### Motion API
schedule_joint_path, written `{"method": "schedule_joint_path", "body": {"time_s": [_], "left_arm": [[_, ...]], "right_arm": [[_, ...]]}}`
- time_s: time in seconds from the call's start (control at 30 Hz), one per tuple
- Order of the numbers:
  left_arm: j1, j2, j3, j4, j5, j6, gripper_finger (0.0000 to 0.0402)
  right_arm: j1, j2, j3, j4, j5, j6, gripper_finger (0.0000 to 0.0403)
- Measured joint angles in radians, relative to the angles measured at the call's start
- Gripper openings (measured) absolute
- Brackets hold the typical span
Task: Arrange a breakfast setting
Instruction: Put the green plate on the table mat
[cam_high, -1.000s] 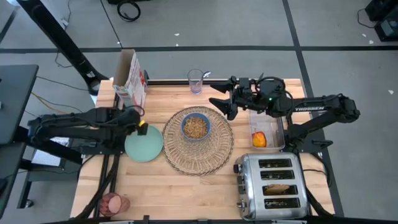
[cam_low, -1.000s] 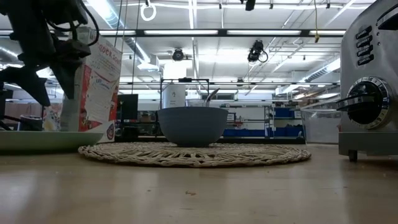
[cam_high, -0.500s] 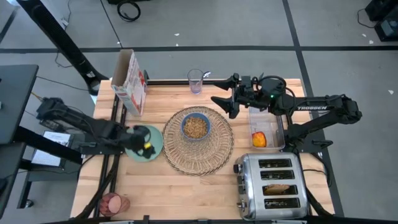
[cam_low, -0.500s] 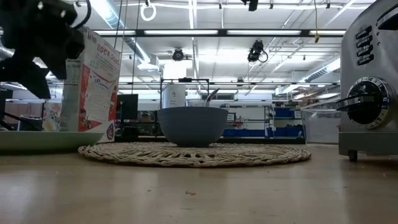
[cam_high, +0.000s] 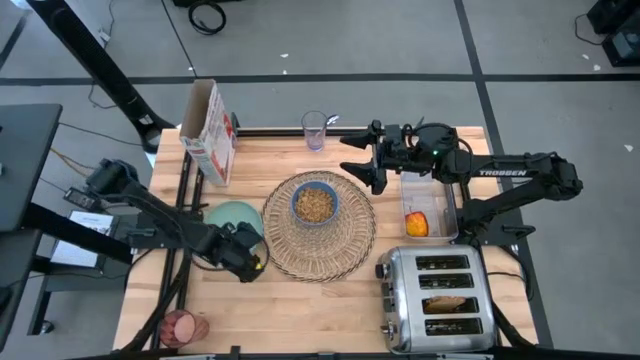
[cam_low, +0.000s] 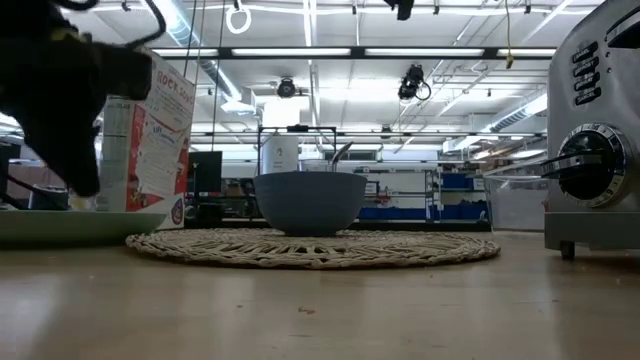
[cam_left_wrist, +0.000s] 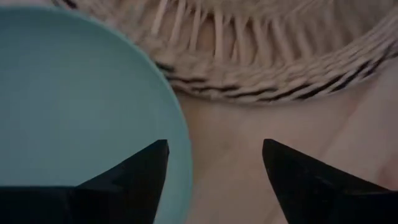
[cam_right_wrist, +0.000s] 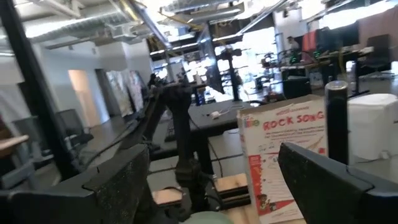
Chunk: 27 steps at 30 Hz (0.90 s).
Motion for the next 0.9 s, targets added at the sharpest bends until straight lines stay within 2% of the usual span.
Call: {"method": "schedule_joint_path", "body": {"time_s": [0.17,0.4,0.7,0.9], "left_arm": [[0.003,0.089,0.001,-0.042,0.041,-0.068,0.0214],[0.005,0.123,0.002,-0.054,0.069,-0.101,0.0136],[0.011,0.123,0.010,-0.055,0.107,0.001,0.0022],[0.008,0.123,0.118,-0.180,0.160,0.068,0.0016]], "right_arm": [[0.028,-0.041,-0.001,-0.040,-0.023,-0.028,0.0333],[0.061,-0.154,-0.001,-0.286,-0.009,-0.075,0.0296],[0.093,-0.255,0.000,-0.671,0.121,-0.165,0.0288],[0.105,-0.218,0.000,-0.741,0.144,-0.192,0.0288]]}}
